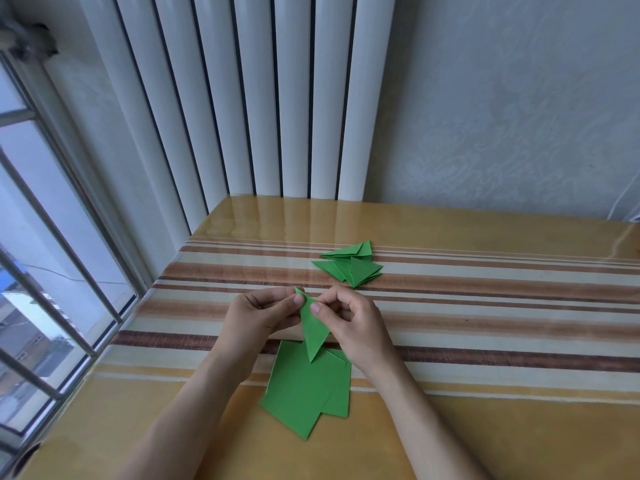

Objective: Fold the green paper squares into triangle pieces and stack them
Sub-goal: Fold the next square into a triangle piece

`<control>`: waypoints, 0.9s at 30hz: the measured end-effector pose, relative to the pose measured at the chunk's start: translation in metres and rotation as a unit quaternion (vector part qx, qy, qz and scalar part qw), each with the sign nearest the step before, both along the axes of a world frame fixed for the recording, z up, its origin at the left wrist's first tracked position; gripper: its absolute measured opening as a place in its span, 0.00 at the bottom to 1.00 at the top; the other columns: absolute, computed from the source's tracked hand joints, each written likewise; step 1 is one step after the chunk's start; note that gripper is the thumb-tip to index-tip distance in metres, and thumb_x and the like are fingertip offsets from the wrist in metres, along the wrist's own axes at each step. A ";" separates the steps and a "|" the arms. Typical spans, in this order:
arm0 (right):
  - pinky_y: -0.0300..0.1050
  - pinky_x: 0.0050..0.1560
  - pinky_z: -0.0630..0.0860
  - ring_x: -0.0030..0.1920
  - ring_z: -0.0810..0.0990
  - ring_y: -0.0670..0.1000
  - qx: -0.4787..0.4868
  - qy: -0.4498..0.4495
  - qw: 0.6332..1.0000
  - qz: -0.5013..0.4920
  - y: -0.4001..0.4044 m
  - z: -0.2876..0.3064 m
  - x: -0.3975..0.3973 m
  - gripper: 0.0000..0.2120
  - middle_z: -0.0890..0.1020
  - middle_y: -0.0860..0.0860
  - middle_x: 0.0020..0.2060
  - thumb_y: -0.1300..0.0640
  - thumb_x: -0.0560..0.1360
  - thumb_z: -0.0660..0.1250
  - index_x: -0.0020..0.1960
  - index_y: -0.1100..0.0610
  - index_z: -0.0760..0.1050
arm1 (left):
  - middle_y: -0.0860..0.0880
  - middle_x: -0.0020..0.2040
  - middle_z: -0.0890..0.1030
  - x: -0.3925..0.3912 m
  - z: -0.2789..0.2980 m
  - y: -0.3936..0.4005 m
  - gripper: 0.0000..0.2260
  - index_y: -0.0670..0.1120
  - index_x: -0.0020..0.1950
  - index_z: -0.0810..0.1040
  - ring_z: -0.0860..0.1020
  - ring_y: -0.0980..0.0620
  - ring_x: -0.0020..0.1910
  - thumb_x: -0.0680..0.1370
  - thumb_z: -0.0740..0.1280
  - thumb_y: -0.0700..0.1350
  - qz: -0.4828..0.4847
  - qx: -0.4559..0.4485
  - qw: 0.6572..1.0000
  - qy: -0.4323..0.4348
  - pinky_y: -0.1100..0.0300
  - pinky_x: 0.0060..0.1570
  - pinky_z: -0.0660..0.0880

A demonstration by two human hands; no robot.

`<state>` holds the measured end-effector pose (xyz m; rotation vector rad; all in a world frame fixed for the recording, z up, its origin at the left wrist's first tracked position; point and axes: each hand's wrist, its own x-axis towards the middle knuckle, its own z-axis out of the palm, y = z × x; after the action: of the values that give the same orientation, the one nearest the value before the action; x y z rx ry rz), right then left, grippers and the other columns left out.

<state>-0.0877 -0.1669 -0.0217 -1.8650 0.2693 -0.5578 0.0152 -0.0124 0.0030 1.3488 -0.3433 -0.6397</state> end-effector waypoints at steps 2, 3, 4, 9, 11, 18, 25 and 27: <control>0.59 0.45 0.78 0.40 0.79 0.48 0.004 0.002 1.000 0.001 0.000 0.000 0.000 0.06 0.82 0.50 0.38 0.53 0.80 0.72 0.44 0.52 0.81 | 0.38 0.51 0.87 0.001 -0.001 0.000 0.14 0.36 0.55 0.86 0.87 0.41 0.52 0.72 0.75 0.42 -0.004 -0.006 1.000 0.000 0.58 0.51 0.84; 0.59 0.45 0.78 0.40 0.79 0.48 0.005 0.002 1.000 0.002 0.000 0.000 -0.001 0.06 0.82 0.51 0.38 0.54 0.80 0.72 0.44 0.52 0.81 | 0.37 0.52 0.87 0.001 -0.001 0.000 0.14 0.36 0.55 0.86 0.87 0.41 0.52 0.73 0.75 0.42 -0.009 -0.011 1.000 -0.004 0.57 0.52 0.84; 0.59 0.45 0.78 0.40 0.79 0.49 0.006 0.002 1.000 0.002 0.000 0.000 -0.001 0.06 0.82 0.52 0.39 0.54 0.80 0.72 0.45 0.53 0.80 | 0.37 0.52 0.87 0.001 -0.001 0.000 0.14 0.35 0.55 0.86 0.86 0.40 0.53 0.73 0.75 0.42 -0.013 -0.014 1.000 -0.008 0.57 0.53 0.84; 0.58 0.45 0.78 0.40 0.79 0.53 0.015 0.008 1.000 0.010 0.001 0.001 -0.002 0.06 0.81 0.55 0.40 0.55 0.80 0.72 0.45 0.53 0.80 | 0.37 0.50 0.87 0.000 -0.002 0.000 0.12 0.34 0.53 0.85 0.87 0.42 0.50 0.74 0.74 0.41 -0.023 -0.028 0.999 -0.010 0.59 0.50 0.84; 0.56 0.45 0.78 0.40 0.79 0.50 0.017 0.015 1.000 0.016 0.003 0.001 -0.002 0.06 0.81 0.54 0.40 0.55 0.80 0.72 0.45 0.53 0.80 | 0.39 0.47 0.87 -0.003 0.000 0.000 0.11 0.35 0.50 0.85 0.87 0.46 0.46 0.74 0.74 0.42 -0.018 -0.024 0.999 -0.019 0.60 0.47 0.83; 0.55 0.45 0.86 0.38 0.87 0.53 0.073 0.041 0.996 -0.005 0.003 0.001 -0.003 0.04 0.85 0.54 0.42 0.57 0.81 0.71 0.49 0.55 0.83 | 0.48 0.42 0.85 0.000 -0.001 0.001 0.08 0.48 0.44 0.86 0.82 0.53 0.42 0.72 0.76 0.52 0.032 0.025 0.999 0.000 0.58 0.36 0.82; 0.50 0.42 0.83 0.41 0.86 0.50 0.068 0.028 0.997 -0.022 0.002 0.002 -0.002 0.05 0.87 0.49 0.45 0.55 0.82 0.70 0.55 0.45 0.80 | 0.40 0.49 0.87 -0.009 0.002 0.000 0.12 0.40 0.61 0.80 0.87 0.39 0.47 0.78 0.73 0.37 -0.081 0.036 0.996 -0.032 0.53 0.43 0.84; 0.57 0.50 0.84 0.49 0.85 0.50 0.040 0.027 0.999 -0.001 0.000 0.003 -0.002 0.09 0.86 0.46 0.50 0.54 0.81 0.71 0.57 0.41 0.79 | 0.39 0.50 0.86 -0.007 0.002 0.000 0.13 0.40 0.62 0.80 0.87 0.39 0.47 0.78 0.73 0.37 -0.053 0.041 0.997 -0.034 0.54 0.42 0.84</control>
<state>-0.0893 -0.1667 -0.0190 -1.8049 0.3246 -0.4923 0.0085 -0.0127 0.0047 1.4407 -0.4488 -0.7038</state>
